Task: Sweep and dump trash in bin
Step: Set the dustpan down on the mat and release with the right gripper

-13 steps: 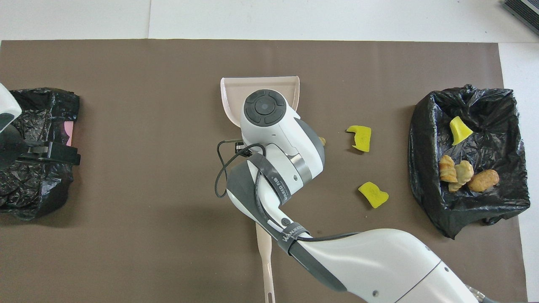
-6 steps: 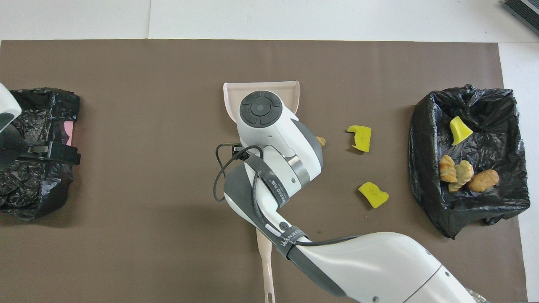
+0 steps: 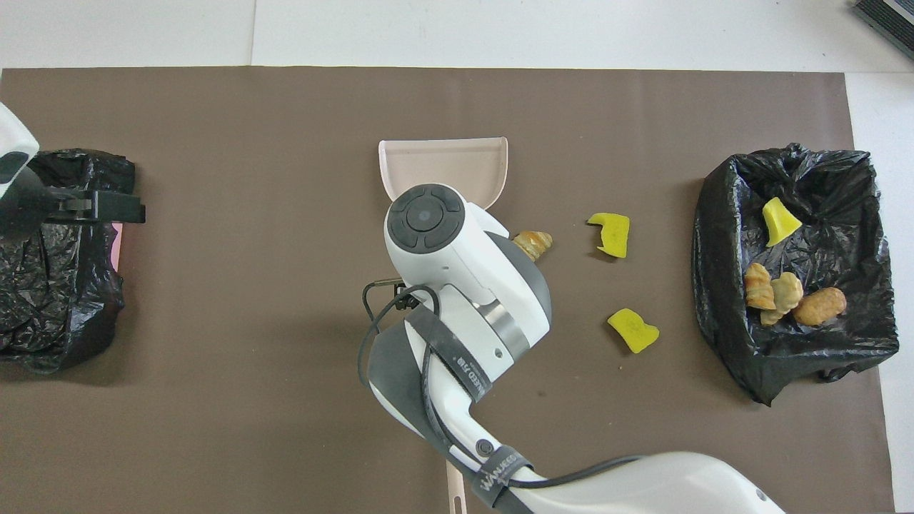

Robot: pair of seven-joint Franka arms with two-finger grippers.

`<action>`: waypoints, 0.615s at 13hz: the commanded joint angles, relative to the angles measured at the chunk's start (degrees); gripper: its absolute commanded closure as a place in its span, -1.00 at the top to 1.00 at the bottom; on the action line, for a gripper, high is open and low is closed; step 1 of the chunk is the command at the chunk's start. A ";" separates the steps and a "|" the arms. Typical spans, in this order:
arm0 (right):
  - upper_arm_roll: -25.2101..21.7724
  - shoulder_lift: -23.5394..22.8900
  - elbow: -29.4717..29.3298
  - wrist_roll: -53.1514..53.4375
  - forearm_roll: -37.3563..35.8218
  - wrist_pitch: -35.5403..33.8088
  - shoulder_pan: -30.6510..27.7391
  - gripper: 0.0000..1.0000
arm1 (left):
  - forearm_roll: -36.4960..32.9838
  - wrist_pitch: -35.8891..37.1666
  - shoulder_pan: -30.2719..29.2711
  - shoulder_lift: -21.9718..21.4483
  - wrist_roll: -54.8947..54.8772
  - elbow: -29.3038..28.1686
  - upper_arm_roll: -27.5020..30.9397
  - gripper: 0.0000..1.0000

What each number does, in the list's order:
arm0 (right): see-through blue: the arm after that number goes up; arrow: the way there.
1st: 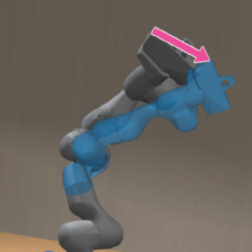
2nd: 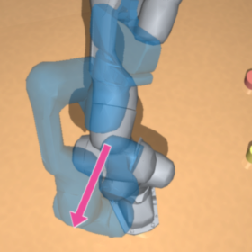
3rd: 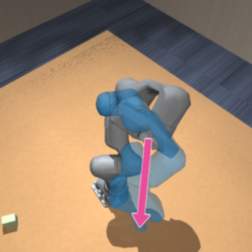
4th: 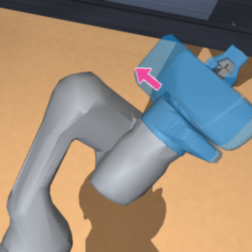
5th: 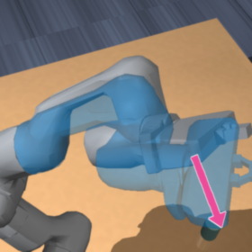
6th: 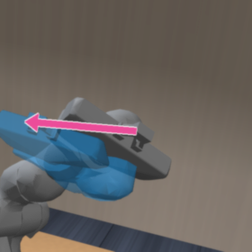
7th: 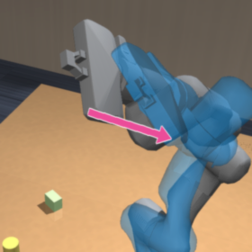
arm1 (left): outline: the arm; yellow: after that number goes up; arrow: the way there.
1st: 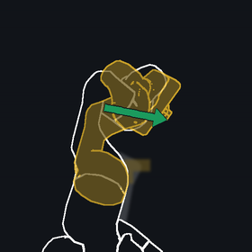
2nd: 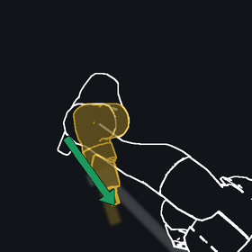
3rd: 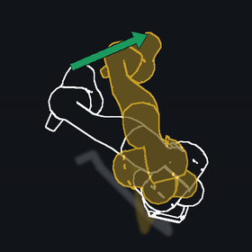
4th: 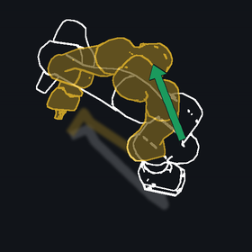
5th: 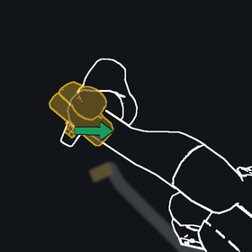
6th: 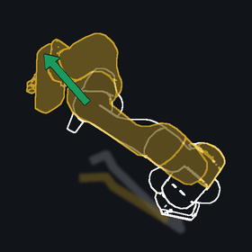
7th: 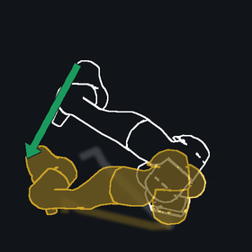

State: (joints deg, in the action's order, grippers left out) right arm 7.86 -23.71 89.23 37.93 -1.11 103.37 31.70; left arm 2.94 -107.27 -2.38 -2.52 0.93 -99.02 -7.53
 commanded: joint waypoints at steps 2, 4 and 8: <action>0.05 14.46 21.11 2.49 1.90 9.89 2.74 1.00 | -0.92 -0.66 4.48 8.40 11.61 9.80 -1.26 1.00; 0.05 19.38 31.04 3.80 1.99 18.67 5.73 1.00 | -1.00 -1.27 8.51 9.63 17.40 9.90 -1.26 1.00; 0.14 25.11 40.30 6.62 2.86 21.00 10.73 1.00 | -1.09 -4.69 16.96 14.20 28.31 9.99 -1.17 1.00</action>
State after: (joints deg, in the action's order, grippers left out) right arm 8.00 -2.78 124.24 43.07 -0.07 122.57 40.72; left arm 2.90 -110.52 11.45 8.78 25.59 -90.81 -9.50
